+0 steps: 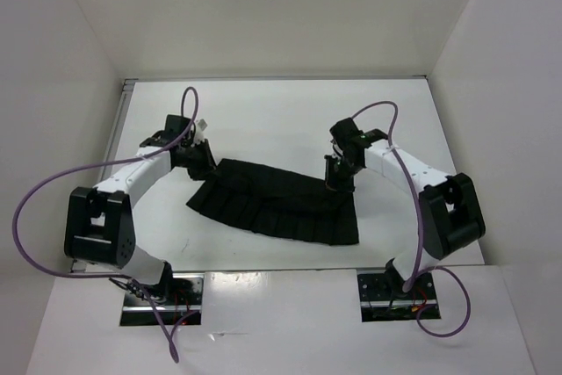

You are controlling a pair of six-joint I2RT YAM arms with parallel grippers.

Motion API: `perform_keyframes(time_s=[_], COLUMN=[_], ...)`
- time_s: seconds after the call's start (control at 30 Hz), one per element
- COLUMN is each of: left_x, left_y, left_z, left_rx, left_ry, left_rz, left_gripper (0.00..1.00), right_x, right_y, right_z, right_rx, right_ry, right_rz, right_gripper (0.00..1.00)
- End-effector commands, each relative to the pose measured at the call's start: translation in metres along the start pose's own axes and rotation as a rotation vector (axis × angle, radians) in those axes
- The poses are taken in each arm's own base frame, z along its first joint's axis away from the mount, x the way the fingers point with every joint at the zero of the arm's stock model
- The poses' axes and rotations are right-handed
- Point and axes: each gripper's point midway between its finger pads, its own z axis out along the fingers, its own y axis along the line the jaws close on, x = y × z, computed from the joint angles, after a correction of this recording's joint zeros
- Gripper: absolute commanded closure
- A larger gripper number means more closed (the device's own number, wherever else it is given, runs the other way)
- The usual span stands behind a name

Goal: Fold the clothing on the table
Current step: Fold the skirt

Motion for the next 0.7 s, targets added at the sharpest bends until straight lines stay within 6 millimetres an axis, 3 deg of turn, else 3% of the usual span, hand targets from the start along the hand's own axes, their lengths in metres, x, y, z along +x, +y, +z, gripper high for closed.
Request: perform_keyframes(time_s=[0.0,0.03,0.1,0.17,0.3,0.43,0.47,0.53,0.57,0.6,0.67], left_x=[0.031,0.043,0.068,0.062,0.056,0.041,0.027,0.021,0.01,0.011,0.001], left_y=[0.006,0.007,0.014,0.007,-0.008,-0.029,-0.039,-0.037,-0.039,-0.038,-0.045], left_z=[-0.013,-0.019,-0.025,-0.043,-0.08,-0.093,-0.099,-0.089,-0.083,-0.068,-0.048], left_rx=[-0.042,-0.045,-0.07,-0.085,-0.079,-0.022,0.002,-0.002,0.012,0.025,0.053], left_ry=[0.058,0.086,0.148,0.099,0.033,-0.005,-0.052,-0.046,-0.074,-0.038,-0.045], left_rz=[0.008,-0.003,-0.019,-0.012,0.011,0.022,0.054,0.06,0.083,0.074,0.102], left_gripper=[0.87,0.73,0.66,0.57,0.53,0.64,0.66,0.73,0.88,0.97,1.0], right_x=[0.026,0.027,0.033,0.032,0.02,0.001,-0.004,-0.016,-0.018,-0.022,-0.015], right_y=[-0.027,-0.032,-0.033,-0.035,-0.024,-0.015,-0.013,-0.01,-0.011,-0.01,-0.018], right_z=[-0.005,-0.006,-0.015,-0.033,-0.069,-0.082,-0.081,-0.074,-0.067,-0.054,-0.032], right_rx=[0.163,0.19,0.225,0.272,0.281,0.273,0.267,0.246,0.249,0.243,0.26], right_ry=[0.039,0.041,0.037,-0.003,-0.115,-0.19,-0.212,-0.251,-0.248,-0.238,-0.185], right_rz=[0.101,0.103,0.134,0.148,0.192,0.193,0.204,0.199,0.209,0.209,0.216], right_gripper=[0.77,0.65,0.58,0.52,0.52,0.52,0.52,0.52,0.52,0.51,0.51])
